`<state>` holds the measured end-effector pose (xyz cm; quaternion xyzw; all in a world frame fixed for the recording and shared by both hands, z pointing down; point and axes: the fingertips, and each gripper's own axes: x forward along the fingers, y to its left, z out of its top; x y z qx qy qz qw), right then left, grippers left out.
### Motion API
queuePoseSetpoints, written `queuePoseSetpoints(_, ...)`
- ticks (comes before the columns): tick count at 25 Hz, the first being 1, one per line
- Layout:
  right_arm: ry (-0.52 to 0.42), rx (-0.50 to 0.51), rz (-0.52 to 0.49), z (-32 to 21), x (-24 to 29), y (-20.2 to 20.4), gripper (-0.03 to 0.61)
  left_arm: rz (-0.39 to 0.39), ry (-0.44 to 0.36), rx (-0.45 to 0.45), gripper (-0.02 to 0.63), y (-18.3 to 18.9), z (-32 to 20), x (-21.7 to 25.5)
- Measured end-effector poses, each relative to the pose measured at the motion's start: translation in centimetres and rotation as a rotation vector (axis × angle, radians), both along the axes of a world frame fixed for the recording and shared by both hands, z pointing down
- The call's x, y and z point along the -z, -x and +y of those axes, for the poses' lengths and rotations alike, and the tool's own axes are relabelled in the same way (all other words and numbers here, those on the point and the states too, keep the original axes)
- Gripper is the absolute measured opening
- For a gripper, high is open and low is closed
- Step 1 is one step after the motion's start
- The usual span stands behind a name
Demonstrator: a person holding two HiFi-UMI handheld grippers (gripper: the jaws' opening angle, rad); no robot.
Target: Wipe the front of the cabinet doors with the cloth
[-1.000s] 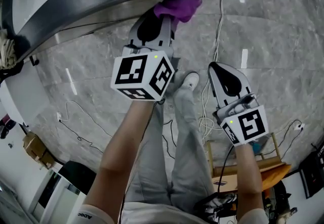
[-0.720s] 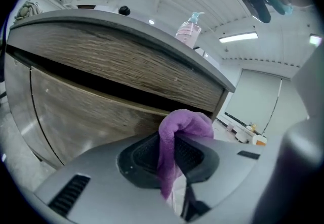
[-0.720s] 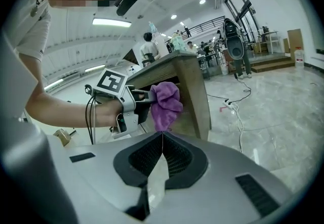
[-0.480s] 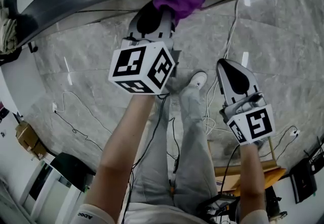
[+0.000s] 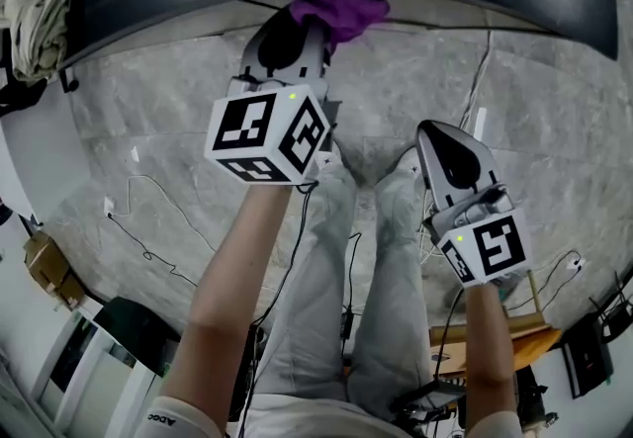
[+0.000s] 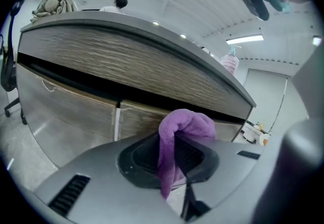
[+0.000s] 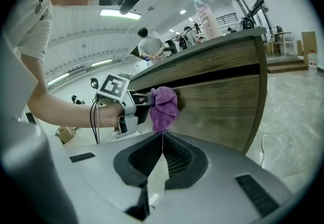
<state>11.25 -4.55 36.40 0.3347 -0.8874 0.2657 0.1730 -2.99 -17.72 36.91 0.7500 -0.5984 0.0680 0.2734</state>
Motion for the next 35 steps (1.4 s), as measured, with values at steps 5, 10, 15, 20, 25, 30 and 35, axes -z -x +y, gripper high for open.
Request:
queuePoseSetpoints(5,-0.02,0.005,-0.005,-0.6,1.1,4.7,0.028,0.007,0.001,0.025,0.06,5.3,0.3,0.2)
queuePoseSetpoints(10,-0.037,0.007,-0.017,-0.4,2.2,7.3,0.028,0.007,-0.006,0.046,0.06,8.4,0.8,0.4)
queuePoseSetpoints(15,-0.028,0.025,-0.031,0.8,1.6,6.6,0.028,0.004,-0.018,0.123,0.059,9.1,1.7,0.5)
queuePoseSetpoints(20,-0.014,0.049,-0.047,2.6,0.7,3.1,0.028,-0.031,-0.012,0.163,0.059,6.8,3.8,0.4)
queuePoseSetpoints(25,0.003,0.08,-0.034,3.9,-0.1,-3.7,0.028,-0.016,0.004,0.168,0.058,-0.5,5.8,-0.6)
queuePoseSetpoints(30,0.024,0.068,-0.008,4.6,-1.4,-11.9,0.028,0.031,0.043,0.12,0.059,-11.3,6.0,-3.5)
queuePoseSetpoints(35,0.039,0.015,-0.005,4.1,-3.1,-18.4,0.028,0.026,0.066,0.036,0.058,-19.8,4.7,-6.3)
